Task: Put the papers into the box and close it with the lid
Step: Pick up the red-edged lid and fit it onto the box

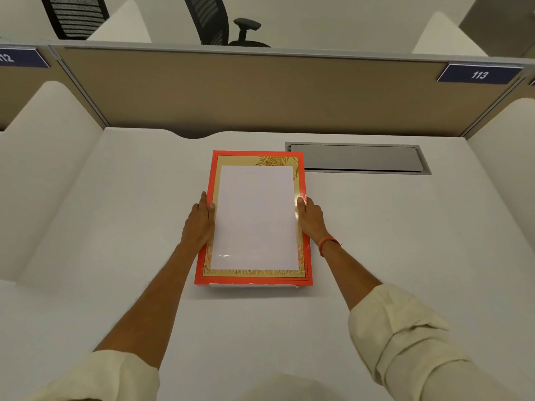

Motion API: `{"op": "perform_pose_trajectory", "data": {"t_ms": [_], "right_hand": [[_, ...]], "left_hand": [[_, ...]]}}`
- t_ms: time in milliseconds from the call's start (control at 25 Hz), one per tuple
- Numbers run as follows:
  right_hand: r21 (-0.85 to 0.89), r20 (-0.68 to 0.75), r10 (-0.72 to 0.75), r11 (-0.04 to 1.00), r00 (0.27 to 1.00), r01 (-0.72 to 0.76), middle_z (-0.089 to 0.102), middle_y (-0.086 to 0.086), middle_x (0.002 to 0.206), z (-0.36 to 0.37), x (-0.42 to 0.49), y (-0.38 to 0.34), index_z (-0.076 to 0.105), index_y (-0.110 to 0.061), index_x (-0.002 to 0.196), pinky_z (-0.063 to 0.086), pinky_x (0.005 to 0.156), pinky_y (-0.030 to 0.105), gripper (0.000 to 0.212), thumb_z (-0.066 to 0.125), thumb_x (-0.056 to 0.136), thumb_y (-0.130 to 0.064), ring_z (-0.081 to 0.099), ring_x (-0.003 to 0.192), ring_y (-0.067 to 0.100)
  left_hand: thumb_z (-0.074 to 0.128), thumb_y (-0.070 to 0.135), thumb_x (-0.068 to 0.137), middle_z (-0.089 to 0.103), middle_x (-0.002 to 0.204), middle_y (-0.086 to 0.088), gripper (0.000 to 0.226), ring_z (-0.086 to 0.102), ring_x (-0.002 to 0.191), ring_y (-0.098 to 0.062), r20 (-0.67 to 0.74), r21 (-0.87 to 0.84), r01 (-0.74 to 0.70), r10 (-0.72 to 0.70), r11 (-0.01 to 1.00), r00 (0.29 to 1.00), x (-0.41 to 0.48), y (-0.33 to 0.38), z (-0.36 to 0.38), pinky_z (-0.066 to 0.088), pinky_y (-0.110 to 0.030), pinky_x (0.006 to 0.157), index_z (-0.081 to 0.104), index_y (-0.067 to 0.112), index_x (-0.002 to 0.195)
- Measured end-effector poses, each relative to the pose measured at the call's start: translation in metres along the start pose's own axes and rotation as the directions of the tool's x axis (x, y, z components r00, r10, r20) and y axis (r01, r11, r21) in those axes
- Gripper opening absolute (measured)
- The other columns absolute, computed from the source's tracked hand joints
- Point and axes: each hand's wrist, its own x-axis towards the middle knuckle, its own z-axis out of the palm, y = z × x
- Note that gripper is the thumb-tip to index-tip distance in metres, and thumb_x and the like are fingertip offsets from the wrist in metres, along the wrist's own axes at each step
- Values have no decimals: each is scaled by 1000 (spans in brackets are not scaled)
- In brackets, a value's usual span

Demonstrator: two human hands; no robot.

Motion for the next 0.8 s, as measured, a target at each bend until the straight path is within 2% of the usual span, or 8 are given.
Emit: {"op": "perform_pose_trajectory", "data": {"t_ms": [640,720,800], "right_hand": [[-77,-21,25,997,999,-27,56,20,124,7,16,4,49,-3,129,49,98,38,52,23,104,-41,57,112,31],[-225,-83,-14,974,996,-5,49,21,132,9,11,4,42,-5,137,48,100,40,54,26,103,-44,53,119,35],[-465,-148,-179,880,973,91,34,19,151,15,2,2,28,-8,149,37,113,44,61,27,102,-47,36,138,37]], "left_hand": [[27,48,101,43,149,-14,62,49,131,-36,-3,-38,18,-18,999,1000,19,-2,7,42,-56,107,17,19,155],[27,49,101,44,147,-16,63,51,128,-37,-40,60,34,-32,998,999,18,0,7,46,-54,102,19,17,155],[29,49,100,39,151,-17,64,46,133,-38,-170,271,-45,93,962,981,16,8,11,43,-52,105,22,15,154]]}}
